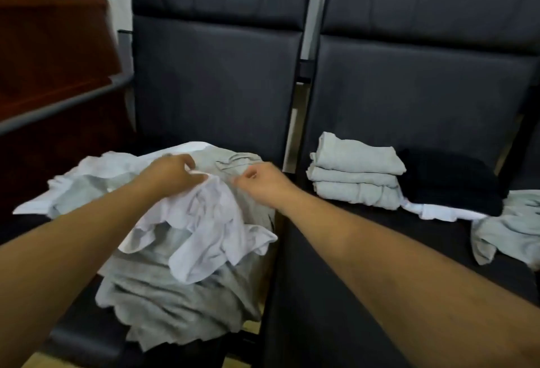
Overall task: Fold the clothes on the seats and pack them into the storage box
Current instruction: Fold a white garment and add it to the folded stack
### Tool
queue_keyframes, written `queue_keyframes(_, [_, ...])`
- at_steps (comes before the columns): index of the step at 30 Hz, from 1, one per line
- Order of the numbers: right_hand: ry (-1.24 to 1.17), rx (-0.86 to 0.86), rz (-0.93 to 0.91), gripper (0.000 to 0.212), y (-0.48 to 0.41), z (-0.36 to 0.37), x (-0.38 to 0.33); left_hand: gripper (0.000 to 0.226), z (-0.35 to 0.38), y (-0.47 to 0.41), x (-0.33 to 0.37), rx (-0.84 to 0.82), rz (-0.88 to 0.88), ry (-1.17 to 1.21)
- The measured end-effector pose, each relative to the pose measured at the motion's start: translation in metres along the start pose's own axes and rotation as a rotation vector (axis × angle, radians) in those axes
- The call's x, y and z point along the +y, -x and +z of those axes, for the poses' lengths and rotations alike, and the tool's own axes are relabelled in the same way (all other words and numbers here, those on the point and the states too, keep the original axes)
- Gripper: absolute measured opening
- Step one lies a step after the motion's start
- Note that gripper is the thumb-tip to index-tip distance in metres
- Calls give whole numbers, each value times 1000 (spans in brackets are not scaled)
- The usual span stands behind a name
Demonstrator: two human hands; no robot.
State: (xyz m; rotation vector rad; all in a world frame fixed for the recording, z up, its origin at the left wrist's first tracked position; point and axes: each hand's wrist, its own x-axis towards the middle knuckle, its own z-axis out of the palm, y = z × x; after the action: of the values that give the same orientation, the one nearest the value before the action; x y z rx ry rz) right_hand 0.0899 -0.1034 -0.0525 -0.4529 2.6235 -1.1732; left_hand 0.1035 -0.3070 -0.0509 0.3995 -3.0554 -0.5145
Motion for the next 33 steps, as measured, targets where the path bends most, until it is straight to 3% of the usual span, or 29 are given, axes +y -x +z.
queue_keyframes(3, [132, -173, 15, 26, -2, 43, -8, 32, 10, 13, -25, -59, 57, -51])
queue_keyframes(6, [112, -79, 9, 24, -4, 60, -7, 26, 10, 18, -34, 80, 115, 46])
queue_keyframes(11, [-202, 23, 110, 22, 2, 40, -28, 26, -16, 28, -30, 316, 79, 299])
queue_keyframes(15, [-717, 115, 53, 15, 20, 1, -66, 26, -54, 40, -16, 407, 180, 485])
queue_keyframes(18, [-1020, 106, 2, 27, 41, -33, -99, 22, -78, 56, -4, 226, 349, 696])
queue_keyframes(21, [-1152, 92, -107, 25, 66, -65, -121, 66, -87, 72, 3, -81, 438, 627])
queue_keyframes(22, [-1180, 104, -147, 24, 79, -78, -125, 68, -87, 78, 7, -118, 459, 558])
queue_keyframes(24, [-1223, 144, -181, 25, 98, -100, -128, 35, -85, 87, 16, -152, 450, 516])
queue_keyframes(26, [-1230, 208, -179, 30, 114, -121, -121, 14, -86, 101, 32, -188, 401, 692])
queue_keyframes(30, [-1118, 319, -61, 7, 136, -157, -83, 17, -93, 131, 75, -262, 304, 1171])
queue_keyframes(33, [-990, 434, 77, 10, 155, -176, -44, 23, -94, 154, 111, -313, 269, 1358])
